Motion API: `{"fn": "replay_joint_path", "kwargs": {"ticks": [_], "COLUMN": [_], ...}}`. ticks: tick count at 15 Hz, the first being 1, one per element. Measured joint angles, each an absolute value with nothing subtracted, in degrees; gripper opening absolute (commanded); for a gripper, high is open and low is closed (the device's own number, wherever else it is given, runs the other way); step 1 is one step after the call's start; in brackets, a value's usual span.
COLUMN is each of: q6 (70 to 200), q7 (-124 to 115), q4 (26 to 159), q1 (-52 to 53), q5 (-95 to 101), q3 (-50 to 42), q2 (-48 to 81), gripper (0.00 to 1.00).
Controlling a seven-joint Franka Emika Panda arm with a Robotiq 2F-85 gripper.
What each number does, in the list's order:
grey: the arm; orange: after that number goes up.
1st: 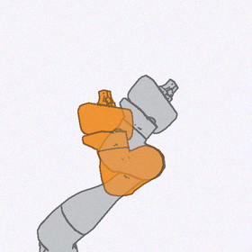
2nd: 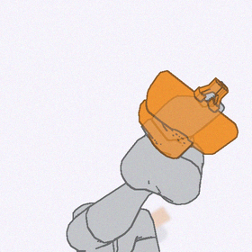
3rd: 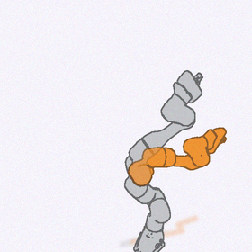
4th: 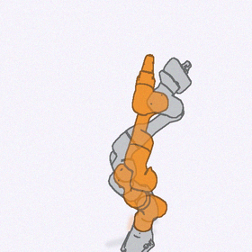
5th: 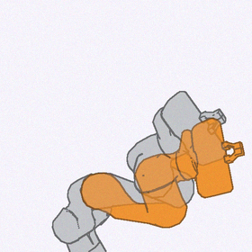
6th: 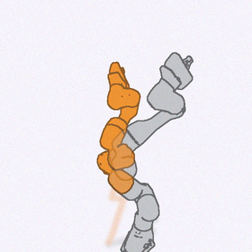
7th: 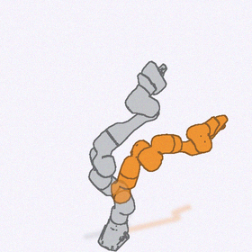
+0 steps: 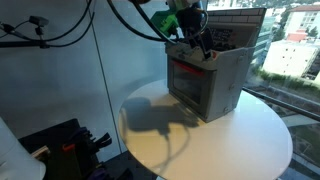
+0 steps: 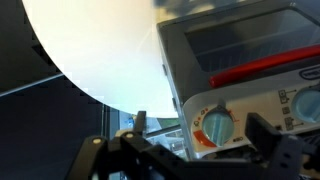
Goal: Turn the far right stove knob clockwise once
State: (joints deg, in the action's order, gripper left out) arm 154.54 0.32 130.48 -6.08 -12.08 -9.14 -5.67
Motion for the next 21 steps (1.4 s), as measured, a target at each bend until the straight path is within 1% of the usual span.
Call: {"fn": "replay_joint_path", "kwargs": {"ticks": [8, 20, 21], "q6": [160.5, 160.9, 160.9], "q7": [2.9, 7.0, 7.0], "q4": [128.6, 122.8, 122.6], "q1": [-3.8, -3.4, -3.4], "q5": [-17.5, -22.2, -22.3], "q3": [-8.5, -7.6, -7.5], "q2": [-1.5, 4.3, 4.7], "gripper": [1.0, 1.0, 0.99]}}
